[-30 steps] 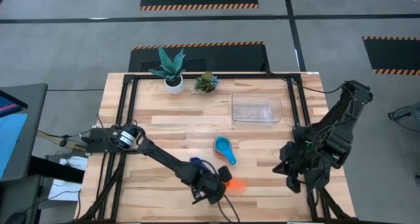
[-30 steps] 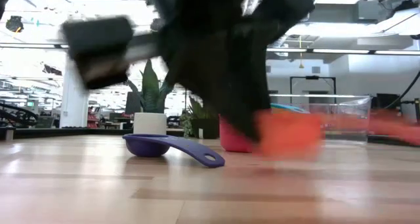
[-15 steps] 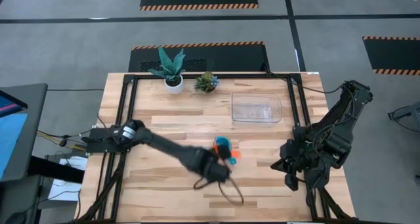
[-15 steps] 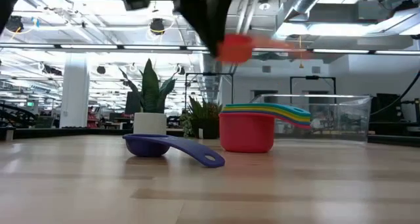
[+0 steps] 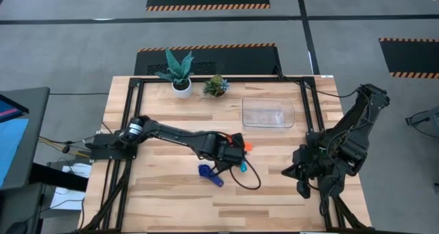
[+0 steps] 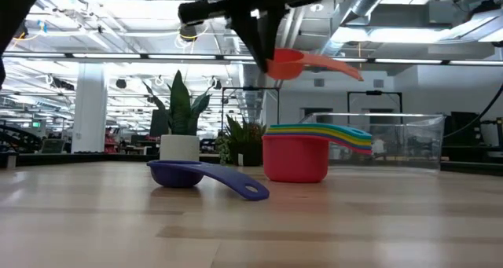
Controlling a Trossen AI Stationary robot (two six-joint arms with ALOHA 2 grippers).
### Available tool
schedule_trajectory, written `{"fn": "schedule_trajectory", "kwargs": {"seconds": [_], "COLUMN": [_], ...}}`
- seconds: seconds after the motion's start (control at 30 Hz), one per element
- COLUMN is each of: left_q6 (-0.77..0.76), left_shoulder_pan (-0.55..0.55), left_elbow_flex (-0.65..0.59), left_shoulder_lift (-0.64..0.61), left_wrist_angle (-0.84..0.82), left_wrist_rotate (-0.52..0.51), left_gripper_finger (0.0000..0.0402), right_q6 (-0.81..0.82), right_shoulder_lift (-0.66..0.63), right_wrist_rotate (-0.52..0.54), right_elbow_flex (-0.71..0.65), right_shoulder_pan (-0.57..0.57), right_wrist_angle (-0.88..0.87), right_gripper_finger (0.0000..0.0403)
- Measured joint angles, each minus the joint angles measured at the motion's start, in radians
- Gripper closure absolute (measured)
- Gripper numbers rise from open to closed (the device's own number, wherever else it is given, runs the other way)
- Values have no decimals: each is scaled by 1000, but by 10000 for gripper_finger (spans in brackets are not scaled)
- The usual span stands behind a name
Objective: Nest measuring cups in basket
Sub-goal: Stack the orange measuring cup on top of the light blue measuring cup
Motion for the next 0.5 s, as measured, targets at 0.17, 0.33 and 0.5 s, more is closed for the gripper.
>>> {"fn": "schedule_trajectory", "kwargs": {"seconds": [0.17, 0.33, 0.5], "left_q6": [-46, -35, 57], "left_shoulder_pan": [4, 18, 19], "left_elbow_flex": [-16, -133, -349], "left_shoulder_lift": [-88, -168, -239], "left_wrist_angle": [20, 43, 151], "left_wrist_rotate": [91, 100, 90], "left_gripper_finger": [401, 401, 401], "right_q6": [2, 33, 36], "right_shoulder_lift": [0, 0, 0], "right_wrist_rotate": [79, 107, 107], "right_elbow_flex": [0, 0, 0], "right_shoulder_pan": [-10, -42, -80], "right_wrist_angle": [5, 3, 3], "right_gripper_finger": [376, 376, 376]}}
